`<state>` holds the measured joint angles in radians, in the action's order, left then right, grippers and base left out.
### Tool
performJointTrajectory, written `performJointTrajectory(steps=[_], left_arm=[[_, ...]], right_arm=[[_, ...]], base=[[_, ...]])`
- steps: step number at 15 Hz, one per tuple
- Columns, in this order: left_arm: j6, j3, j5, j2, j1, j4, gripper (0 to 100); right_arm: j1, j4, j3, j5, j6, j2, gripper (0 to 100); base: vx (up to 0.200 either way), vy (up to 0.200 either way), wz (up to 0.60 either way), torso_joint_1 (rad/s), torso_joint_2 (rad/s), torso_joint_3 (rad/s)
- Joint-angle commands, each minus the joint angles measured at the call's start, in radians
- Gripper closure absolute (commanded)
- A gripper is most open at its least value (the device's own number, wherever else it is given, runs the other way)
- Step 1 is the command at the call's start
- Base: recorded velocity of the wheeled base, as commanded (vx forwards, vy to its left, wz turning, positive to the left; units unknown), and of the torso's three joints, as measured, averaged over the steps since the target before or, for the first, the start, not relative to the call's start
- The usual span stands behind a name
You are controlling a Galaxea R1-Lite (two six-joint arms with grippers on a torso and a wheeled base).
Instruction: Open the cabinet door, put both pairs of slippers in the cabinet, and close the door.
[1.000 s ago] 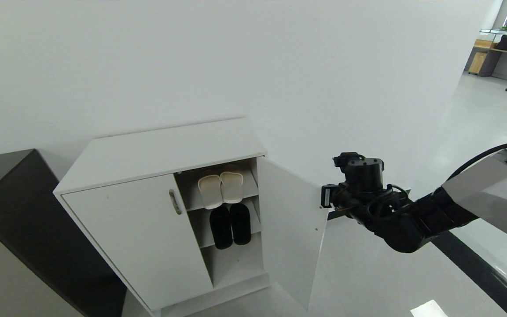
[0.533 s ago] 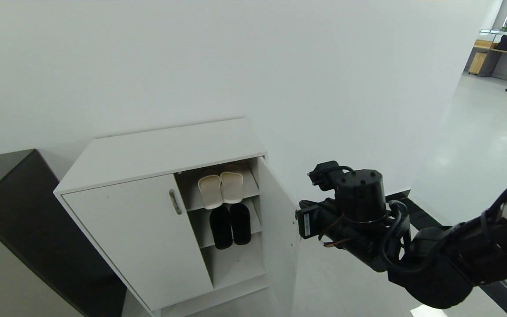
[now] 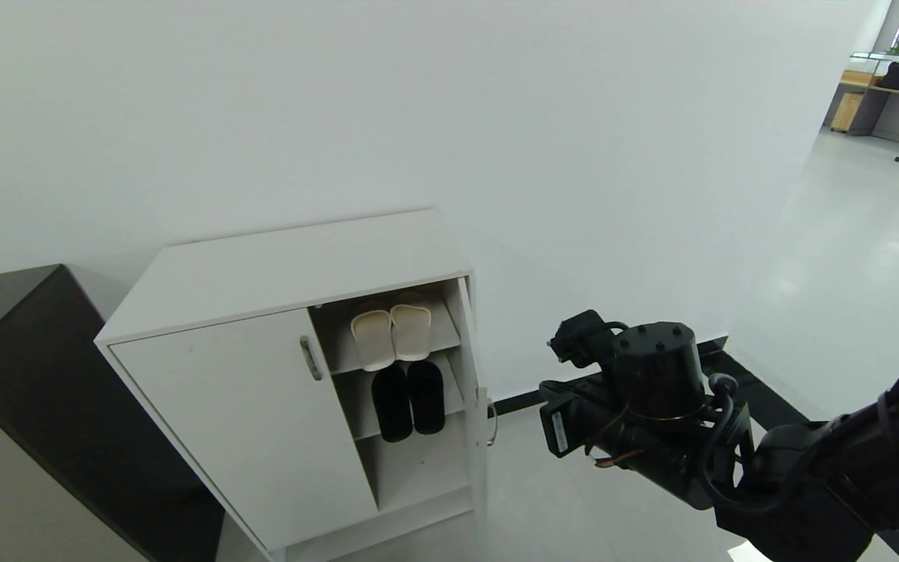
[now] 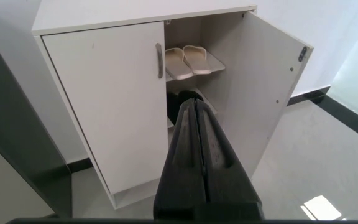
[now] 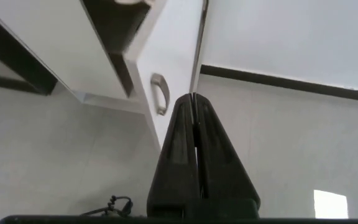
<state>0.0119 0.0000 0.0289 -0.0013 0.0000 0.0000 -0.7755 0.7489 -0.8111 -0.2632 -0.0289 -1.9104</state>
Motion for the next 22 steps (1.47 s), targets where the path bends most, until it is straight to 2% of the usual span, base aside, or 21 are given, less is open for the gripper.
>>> performJointTrajectory(steps=[1,3,10,13,18,22], left_arm=[[0.000,0.000,0.000,0.001,0.000,0.000,100],[0.000,0.000,0.000,0.001,0.000,0.000,100],[0.000,0.000,0.000,0.001,0.000,0.000,100],[0.000,0.000,0.000,0.001,0.000,0.000,100],[0.000,0.000,0.000,0.001,0.000,0.000,100],[0.000,0.000,0.000,0.001,0.000,0.000,100]], right_arm=[[-0.001,0.009,0.015,0.001,0.004,0.005,100],[-0.001,0.012,0.015,0.002,0.004,0.005,100],[-0.001,0.010,0.020,0.001,0.014,0.004,100],[0.019,0.024,0.043,-0.005,0.080,0.007,100],[0.116,0.050,0.049,-0.007,0.129,0.064,100],[0.216,0.040,0.075,-0.007,0.225,0.037,100]], base=[[0.000,0.000,0.00,0.000,0.00,0.000],[0.000,0.000,0.00,0.000,0.00,0.000],[0.000,0.000,0.60,0.002,0.00,0.000],[0.000,0.000,0.20,-0.002,0.00,0.002],[0.000,0.000,0.00,0.000,0.00,0.000],[0.000,0.000,0.00,0.000,0.00,0.000]])
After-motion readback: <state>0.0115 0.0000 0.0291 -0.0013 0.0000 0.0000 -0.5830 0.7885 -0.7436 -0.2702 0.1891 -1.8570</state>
